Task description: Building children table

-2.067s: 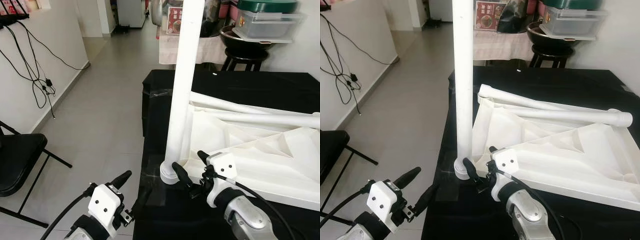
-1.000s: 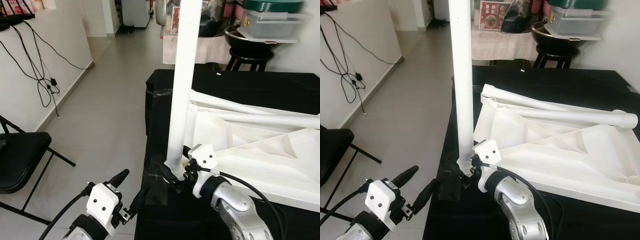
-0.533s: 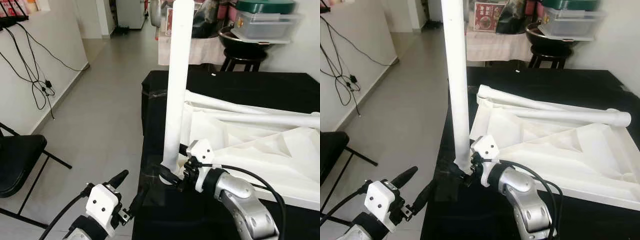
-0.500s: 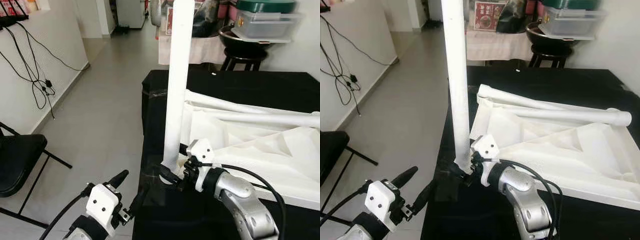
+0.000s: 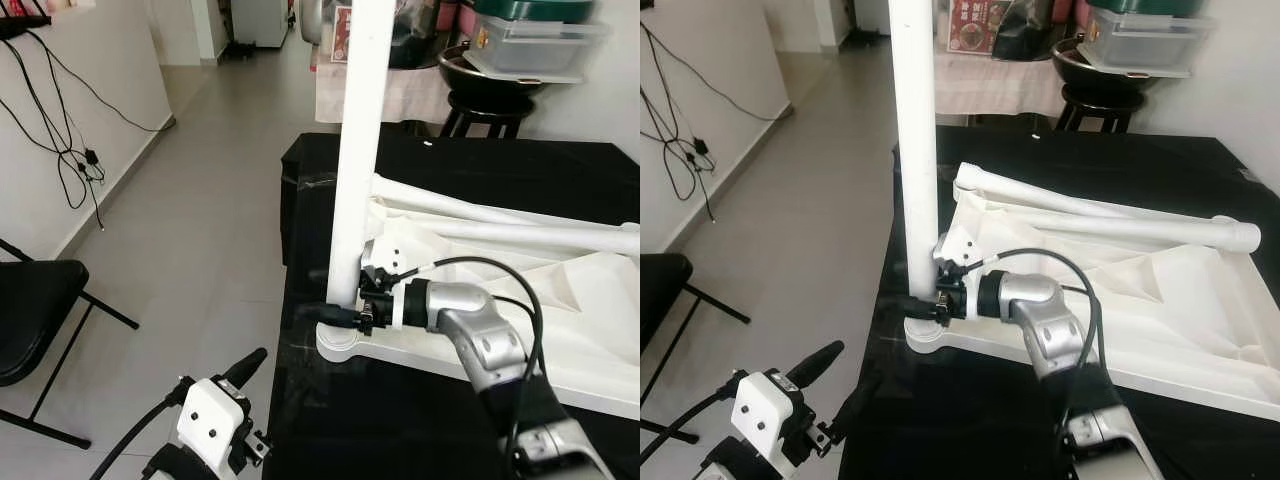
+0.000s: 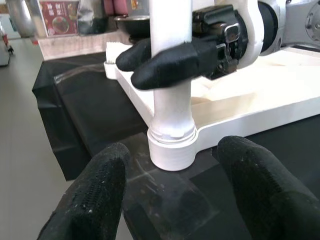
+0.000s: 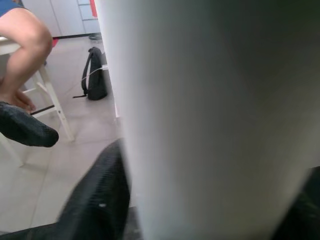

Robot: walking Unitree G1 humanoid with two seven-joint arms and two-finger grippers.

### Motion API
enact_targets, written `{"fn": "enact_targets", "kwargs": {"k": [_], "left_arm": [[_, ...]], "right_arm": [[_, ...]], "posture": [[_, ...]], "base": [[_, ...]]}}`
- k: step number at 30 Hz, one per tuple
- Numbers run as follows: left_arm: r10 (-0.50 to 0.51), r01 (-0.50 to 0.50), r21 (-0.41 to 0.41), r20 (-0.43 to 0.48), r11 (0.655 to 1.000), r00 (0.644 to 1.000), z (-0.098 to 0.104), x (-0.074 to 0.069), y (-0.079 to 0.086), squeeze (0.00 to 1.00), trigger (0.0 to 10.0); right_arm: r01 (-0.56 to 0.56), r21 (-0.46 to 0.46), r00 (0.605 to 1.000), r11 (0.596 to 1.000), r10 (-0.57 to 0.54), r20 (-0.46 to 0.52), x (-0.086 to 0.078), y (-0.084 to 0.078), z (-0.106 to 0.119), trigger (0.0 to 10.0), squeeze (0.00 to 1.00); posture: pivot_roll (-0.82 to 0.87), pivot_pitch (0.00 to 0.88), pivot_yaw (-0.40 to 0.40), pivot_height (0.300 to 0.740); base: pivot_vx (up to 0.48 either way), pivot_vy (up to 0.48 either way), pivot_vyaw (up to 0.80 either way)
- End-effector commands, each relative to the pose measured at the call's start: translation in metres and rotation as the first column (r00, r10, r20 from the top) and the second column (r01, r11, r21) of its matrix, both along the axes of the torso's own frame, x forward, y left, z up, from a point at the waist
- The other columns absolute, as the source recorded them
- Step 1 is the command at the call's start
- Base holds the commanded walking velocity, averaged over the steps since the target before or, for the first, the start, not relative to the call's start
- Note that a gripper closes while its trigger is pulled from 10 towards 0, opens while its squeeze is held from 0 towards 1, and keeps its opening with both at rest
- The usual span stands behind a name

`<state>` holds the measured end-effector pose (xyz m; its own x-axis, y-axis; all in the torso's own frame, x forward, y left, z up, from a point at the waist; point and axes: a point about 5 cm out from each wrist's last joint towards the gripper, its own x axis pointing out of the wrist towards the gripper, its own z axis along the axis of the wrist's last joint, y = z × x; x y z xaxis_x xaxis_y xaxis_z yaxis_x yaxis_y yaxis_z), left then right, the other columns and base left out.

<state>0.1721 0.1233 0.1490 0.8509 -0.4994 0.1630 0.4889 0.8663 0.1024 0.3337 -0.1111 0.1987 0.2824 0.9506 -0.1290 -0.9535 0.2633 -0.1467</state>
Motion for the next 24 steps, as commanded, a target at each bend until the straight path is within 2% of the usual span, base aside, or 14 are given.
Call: {"fn": "enact_targets", "kwargs": {"k": [1,5,8,9,10,12,13,14,15,16,17,18,19,24], "left_arm": [[-0.001,0.001,-0.006,-0.007,1.0,1.0,0.001,-0.003,-0.002,0.0,10.0],[-0.003,0.003,-0.008,-0.009,1.0,1.0,0.001,-0.004,-0.002,0.0,10.0],[-0.011,0.011,-0.018,-0.015,1.0,1.0,0.002,-0.005,-0.003,0.0,10.0],[-0.011,0.011,-0.018,-0.015,1.0,1.0,0.002,-0.005,-0.003,0.0,10.0],[-0.013,0.013,-0.019,-0.017,1.0,1.0,0.002,-0.005,-0.003,0.0,10.0],[-0.013,0.013,-0.019,-0.017,1.0,1.0,0.002,-0.005,-0.003,0.0,10.0],[-0.016,0.016,-0.02,-0.018,1.0,1.0,0.002,-0.005,-0.003,0.0,10.0],[-0.019,0.018,-0.019,-0.019,1.0,1.0,0.002,-0.005,-0.001,0.0,10.0],[-0.02,0.019,-0.018,-0.021,1.0,1.0,0.001,-0.004,0.001,0.0,10.0],[-0.02,0.019,-0.018,-0.021,1.0,1.0,0.001,-0.004,0.001,0.0,10.0],[-0.02,0.02,-0.017,-0.021,1.0,1.0,0.001,-0.003,0.002,0.0,10.0],[-0.022,0.022,-0.013,-0.02,1.0,1.0,0.001,-0.002,0.003,0.0,10.0],[-0.023,0.023,-0.01,-0.02,1.0,1.0,0.001,-0.001,0.003,0.0,10.0],[-0.021,0.021,-0.003,-0.022,1.0,1.0,-0.001,0.003,0.004,0.0,10.0]], "right_arm": [[-0.056,-0.018,0.998,0.998,0.056,-0.004,-0.001,0.005,-0.001,0.0,0.0],[-0.024,-0.01,1.0,1.0,0.024,0.0,0.003,-0.002,0.002,0.0,0.0],[0.168,0.055,0.986,0.984,-0.169,0.003,0.004,-0.033,0.006,0.0,0.0],[0.168,0.055,0.986,0.984,-0.169,0.003,0.004,-0.033,0.006,0.0,0.0],[0.234,0.064,0.972,0.97,-0.235,0.006,-0.001,-0.042,0.003,0.0,0.0],[0.234,0.064,0.972,0.97,-0.235,0.006,-0.001,-0.042,0.003,0.0,0.0],[0.336,0.093,0.942,0.937,-0.337,-0.016,-0.01,-0.048,-0.002,0.0,0.0],[0.601,0.145,0.797,0.786,-0.604,-0.027,-0.022,-0.051,-0.009,0.0,0.0],[0.801,0.127,0.592,0.585,-0.806,-0.024,-0.041,-0.059,-0.017,0.0,0.0],[0.801,0.127,0.592,0.585,-0.806,-0.024,-0.041,-0.059,-0.017,0.0,0.0],[0.888,0.092,0.455,0.45,-0.89,-0.029,-0.064,-0.06,-0.025,0.0,0.0],[0.904,0.079,0.421,0.419,-0.907,-0.008,-0.077,-0.055,-0.028,0.0,0.0],[0.89,0.07,0.452,0.451,-0.892,0.004,-0.082,-0.049,-0.029,0.0,0.0],[0.88,0.037,0.472,0.473,-0.881,0.025,-0.072,-0.051,-0.037,0.0,0.0]], "posture": [[0.09,0.176,-0.061,0.74],[0.08,0.181,-0.061,0.74],[0.05,0.184,-0.059,0.74],[0.05,0.184,-0.059,0.74],[0.04,0.184,-0.057,0.74],[0.04,0.184,-0.057,0.74],[0.02,0.183,-0.059,0.74],[0.02,0.181,-0.055,0.74],[0.01,0.18,-0.045,0.74],[0.01,0.18,-0.045,0.74],[0.0,0.18,-0.041,0.74],[0.0,0.174,-0.03,0.74],[0.0,0.171,-0.026,0.74],[0.01,0.149,-0.03,0.74]], "base": [[0.0,0.0,0.0],[0.0,0.0,0.0],[0.0,0.0,0.0],[0.0,0.0,0.0],[0.0,0.0,0.0],[0.0,0.0,0.0],[0.0,0.0,0.0],[0.0,0.0,0.0],[0.0,0.0,0.0],[0.0,0.0,0.0],[0.0,0.0,0.0],[0.0,0.0,0.0],[0.0,0.0,0.0],[0.0,0.0,0.0]]}}
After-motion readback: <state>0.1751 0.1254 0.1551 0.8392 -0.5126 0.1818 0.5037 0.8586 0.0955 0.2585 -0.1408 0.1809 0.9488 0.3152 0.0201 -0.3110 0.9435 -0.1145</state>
